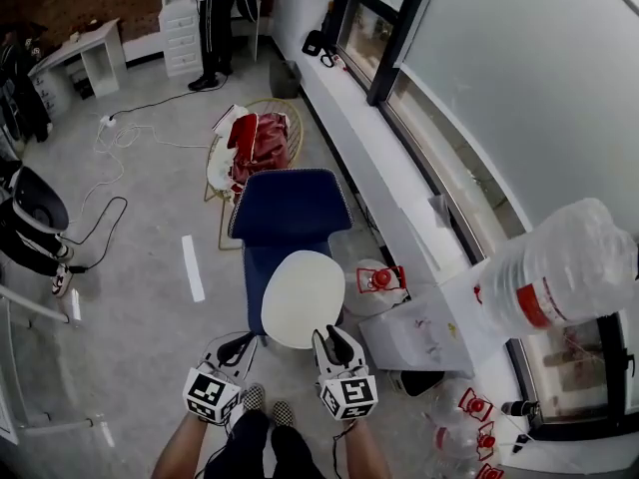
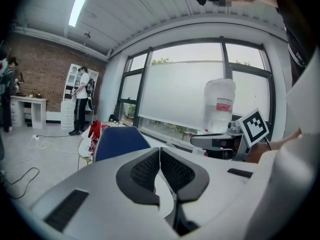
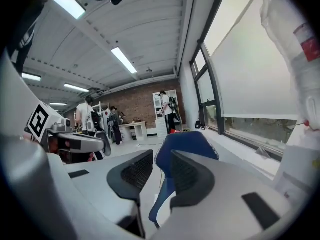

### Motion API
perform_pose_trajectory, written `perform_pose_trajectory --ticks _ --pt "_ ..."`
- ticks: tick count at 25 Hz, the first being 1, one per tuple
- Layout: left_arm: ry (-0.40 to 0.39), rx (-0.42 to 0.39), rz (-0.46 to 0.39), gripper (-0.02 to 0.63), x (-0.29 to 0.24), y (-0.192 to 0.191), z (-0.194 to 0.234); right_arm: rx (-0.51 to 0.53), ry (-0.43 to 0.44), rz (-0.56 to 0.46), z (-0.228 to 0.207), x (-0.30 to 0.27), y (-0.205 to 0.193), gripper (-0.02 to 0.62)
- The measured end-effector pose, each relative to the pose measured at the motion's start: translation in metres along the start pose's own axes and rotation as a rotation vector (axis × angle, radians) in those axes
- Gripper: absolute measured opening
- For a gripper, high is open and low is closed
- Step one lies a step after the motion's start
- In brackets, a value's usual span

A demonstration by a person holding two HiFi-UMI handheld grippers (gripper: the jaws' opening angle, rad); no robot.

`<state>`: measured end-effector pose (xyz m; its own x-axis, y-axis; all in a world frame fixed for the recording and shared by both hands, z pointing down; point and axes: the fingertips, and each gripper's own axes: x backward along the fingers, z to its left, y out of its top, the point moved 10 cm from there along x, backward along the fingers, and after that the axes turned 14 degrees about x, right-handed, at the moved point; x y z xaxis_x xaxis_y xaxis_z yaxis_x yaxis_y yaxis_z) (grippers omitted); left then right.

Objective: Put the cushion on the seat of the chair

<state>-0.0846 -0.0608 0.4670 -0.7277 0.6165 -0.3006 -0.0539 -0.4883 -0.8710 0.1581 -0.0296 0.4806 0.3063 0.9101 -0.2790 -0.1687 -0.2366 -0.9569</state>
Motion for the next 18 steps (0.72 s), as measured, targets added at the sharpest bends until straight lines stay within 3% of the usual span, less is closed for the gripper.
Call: perform_pose_trajectory --ticks 18 --pt "-0.016 -0.073 -0.087 0.02 0.062 0.066 -0.049 -0.009 -0.04 -0.103 0.039 0.071 0.081 0.093"
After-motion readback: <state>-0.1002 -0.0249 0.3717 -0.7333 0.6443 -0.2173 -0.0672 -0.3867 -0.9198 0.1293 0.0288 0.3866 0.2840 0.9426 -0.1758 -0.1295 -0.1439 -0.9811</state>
